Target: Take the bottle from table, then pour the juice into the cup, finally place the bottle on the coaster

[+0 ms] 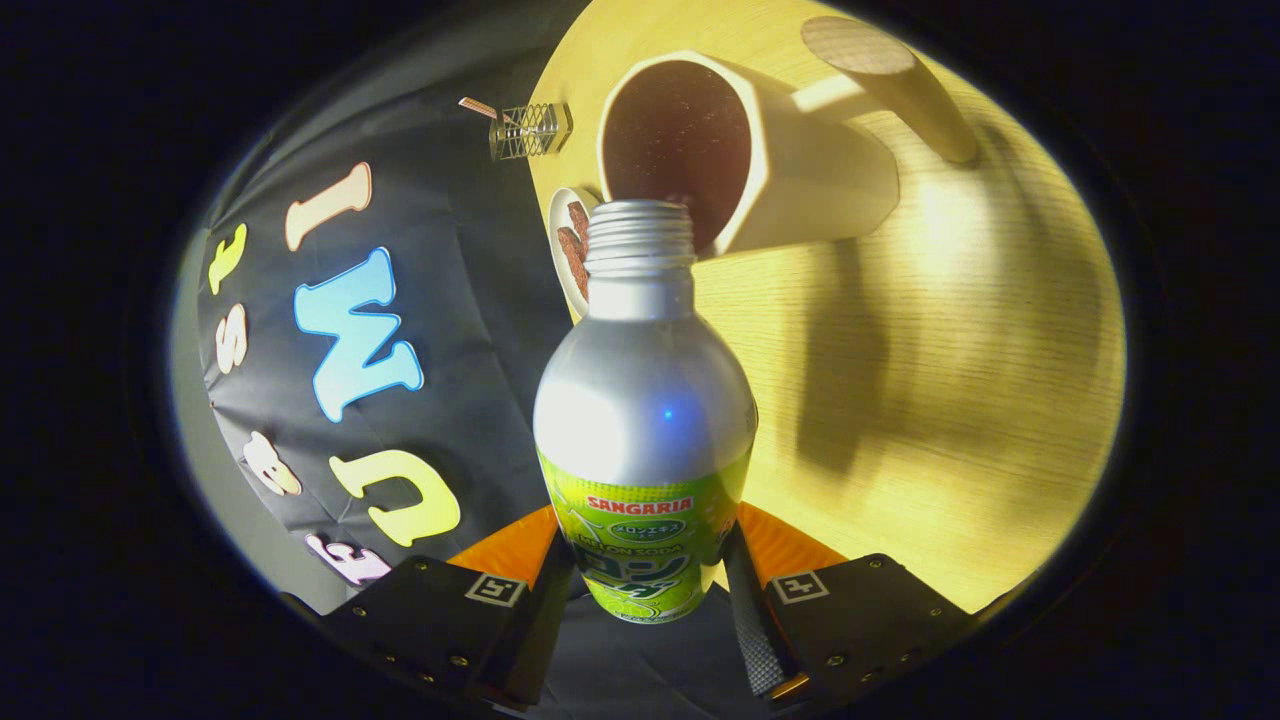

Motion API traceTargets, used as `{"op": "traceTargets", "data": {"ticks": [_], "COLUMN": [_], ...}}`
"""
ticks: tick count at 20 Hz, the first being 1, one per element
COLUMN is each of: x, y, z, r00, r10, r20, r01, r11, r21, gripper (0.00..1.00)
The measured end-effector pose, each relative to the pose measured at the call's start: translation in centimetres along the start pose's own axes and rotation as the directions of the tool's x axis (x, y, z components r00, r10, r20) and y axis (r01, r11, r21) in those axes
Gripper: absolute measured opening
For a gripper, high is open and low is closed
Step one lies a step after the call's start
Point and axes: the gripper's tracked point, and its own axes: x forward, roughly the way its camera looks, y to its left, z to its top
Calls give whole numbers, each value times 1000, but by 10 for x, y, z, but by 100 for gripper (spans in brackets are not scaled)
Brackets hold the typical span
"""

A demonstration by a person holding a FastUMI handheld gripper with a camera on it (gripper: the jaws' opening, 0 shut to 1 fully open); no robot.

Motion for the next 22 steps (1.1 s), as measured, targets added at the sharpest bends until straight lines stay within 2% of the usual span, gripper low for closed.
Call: {"op": "traceTargets", "data": {"ticks": [22], "x": [-9], "y": [16], "z": [-5], "r00": [999], "r10": [1], "r20": [-37], "r01": [3], "r11": [995], "r21": [103], "gripper": [74]}}
